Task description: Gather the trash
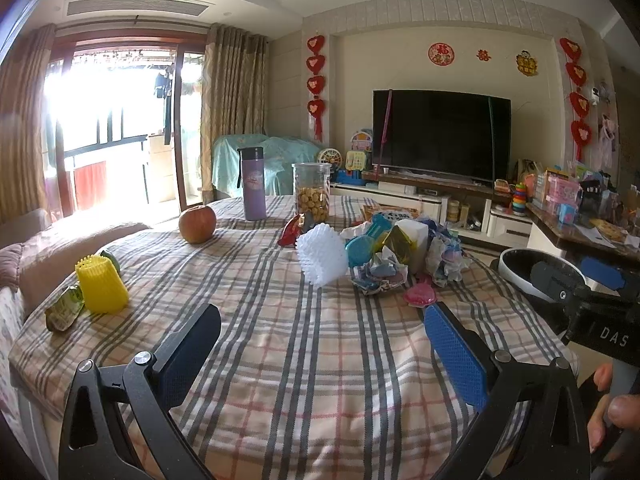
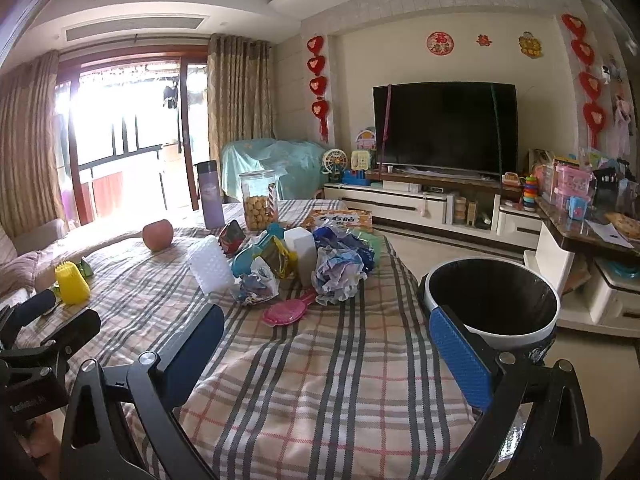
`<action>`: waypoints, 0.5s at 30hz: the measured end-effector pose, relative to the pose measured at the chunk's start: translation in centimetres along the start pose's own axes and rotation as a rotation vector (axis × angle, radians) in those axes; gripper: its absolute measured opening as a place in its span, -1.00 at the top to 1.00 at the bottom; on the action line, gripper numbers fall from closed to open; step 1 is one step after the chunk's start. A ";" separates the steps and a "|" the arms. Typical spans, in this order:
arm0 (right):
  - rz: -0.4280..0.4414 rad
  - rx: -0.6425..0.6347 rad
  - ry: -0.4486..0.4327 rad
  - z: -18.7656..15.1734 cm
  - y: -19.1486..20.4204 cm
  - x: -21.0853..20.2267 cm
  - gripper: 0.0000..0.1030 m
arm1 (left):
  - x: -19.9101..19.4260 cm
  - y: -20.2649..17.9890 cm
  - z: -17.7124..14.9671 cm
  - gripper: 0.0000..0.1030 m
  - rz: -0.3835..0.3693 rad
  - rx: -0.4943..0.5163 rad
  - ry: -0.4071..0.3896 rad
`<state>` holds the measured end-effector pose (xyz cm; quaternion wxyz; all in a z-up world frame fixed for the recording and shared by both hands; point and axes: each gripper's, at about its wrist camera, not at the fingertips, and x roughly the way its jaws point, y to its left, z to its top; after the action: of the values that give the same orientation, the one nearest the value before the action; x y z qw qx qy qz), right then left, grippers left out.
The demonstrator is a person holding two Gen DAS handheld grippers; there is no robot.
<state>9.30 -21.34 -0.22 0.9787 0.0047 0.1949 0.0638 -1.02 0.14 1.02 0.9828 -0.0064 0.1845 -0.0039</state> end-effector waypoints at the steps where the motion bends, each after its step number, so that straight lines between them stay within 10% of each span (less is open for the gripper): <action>1: 0.001 -0.001 0.000 0.0 0.0 0.0 -1.00 | 0.0 0.0 0.1 -0.99 -0.001 0.001 0.001; 15: 0.010 0.005 0.000 0.1 0.2 0.0 -1.00 | 0.2 -0.1 0.1 -0.99 -0.005 -0.002 0.004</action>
<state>9.30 -21.15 -0.16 0.9784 0.0079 0.1950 0.0680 -0.80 0.04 1.01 0.9824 -0.0080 0.1866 -0.0060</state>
